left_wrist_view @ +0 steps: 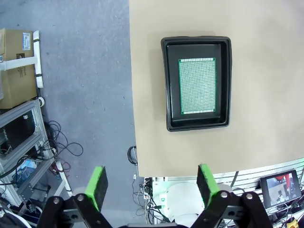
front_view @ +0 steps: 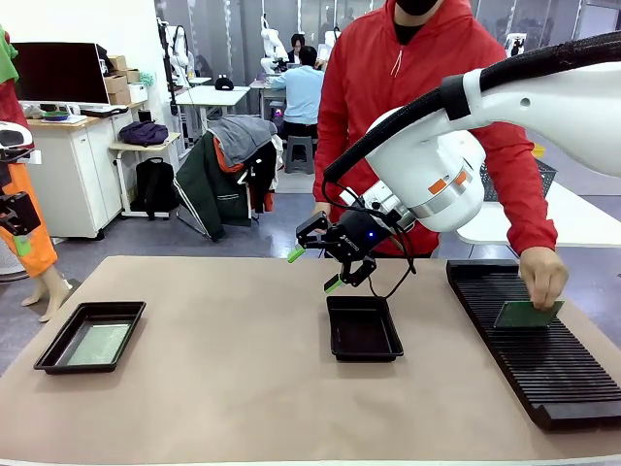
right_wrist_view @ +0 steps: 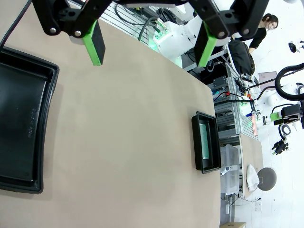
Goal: Inspect and transfer BCBs to ESD trays.
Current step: Pick up the Blank PCB from the PCB Rack and place it in the right ESD tray.
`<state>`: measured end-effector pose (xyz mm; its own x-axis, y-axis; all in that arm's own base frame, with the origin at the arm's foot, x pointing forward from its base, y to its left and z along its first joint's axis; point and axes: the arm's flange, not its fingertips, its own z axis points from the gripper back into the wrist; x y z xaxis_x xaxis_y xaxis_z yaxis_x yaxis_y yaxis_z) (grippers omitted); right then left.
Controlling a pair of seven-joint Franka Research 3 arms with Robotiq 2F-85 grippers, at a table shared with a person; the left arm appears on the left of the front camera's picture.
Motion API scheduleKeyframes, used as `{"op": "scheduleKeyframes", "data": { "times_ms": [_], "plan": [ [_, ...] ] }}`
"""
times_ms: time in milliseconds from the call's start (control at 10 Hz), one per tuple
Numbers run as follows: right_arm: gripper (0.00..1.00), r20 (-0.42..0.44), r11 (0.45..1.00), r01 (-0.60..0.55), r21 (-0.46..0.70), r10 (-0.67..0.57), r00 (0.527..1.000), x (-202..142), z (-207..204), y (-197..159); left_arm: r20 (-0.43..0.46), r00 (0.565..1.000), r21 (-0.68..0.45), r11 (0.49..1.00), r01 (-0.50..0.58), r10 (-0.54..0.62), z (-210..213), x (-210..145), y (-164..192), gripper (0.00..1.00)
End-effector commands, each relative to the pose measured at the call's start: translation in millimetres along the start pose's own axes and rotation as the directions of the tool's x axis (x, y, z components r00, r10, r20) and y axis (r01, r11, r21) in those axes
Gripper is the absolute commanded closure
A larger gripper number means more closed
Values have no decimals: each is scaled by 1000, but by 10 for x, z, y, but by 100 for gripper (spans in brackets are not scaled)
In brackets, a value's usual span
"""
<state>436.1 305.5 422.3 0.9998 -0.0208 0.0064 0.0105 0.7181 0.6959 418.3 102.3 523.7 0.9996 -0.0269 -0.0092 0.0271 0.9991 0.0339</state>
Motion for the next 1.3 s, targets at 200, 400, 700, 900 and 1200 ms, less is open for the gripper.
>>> {"op": "scheduleKeyframes", "data": {
  "times_ms": [200, 400, 700, 900, 1200],
  "plan": [
    [0, -2, 1000, 3, -6, -3, 1000, 19, -17, 13, 4, 1000, 0, 1000, 0, 0, -19, 6, 12, 0],
    [0, -2, 1000, 3, -6, -3, 1000, 19, -17, 13, 4, 1000, 0, 1000, 0, 0, -19, 6, 12, 0],
    [0, -2, 1000, 3, -6, -3, 1000, 19, -17, 13, 4, 1000, 0, 1000, 0, 0, -19, 6, 12, 0],
    [0, -2, 1000, 3, -6, -3, 1000, 19, -17, 13, 4, 1000, 0, 1000, 0, 0, -19, 6, 12, 0],
    [0, -2, 1000, 3, -6, -3, 1000, 19, -17, 13, 4, 1000, 0, 1000, 0, 0, -19, 6, 12, 0]
  ]
}}
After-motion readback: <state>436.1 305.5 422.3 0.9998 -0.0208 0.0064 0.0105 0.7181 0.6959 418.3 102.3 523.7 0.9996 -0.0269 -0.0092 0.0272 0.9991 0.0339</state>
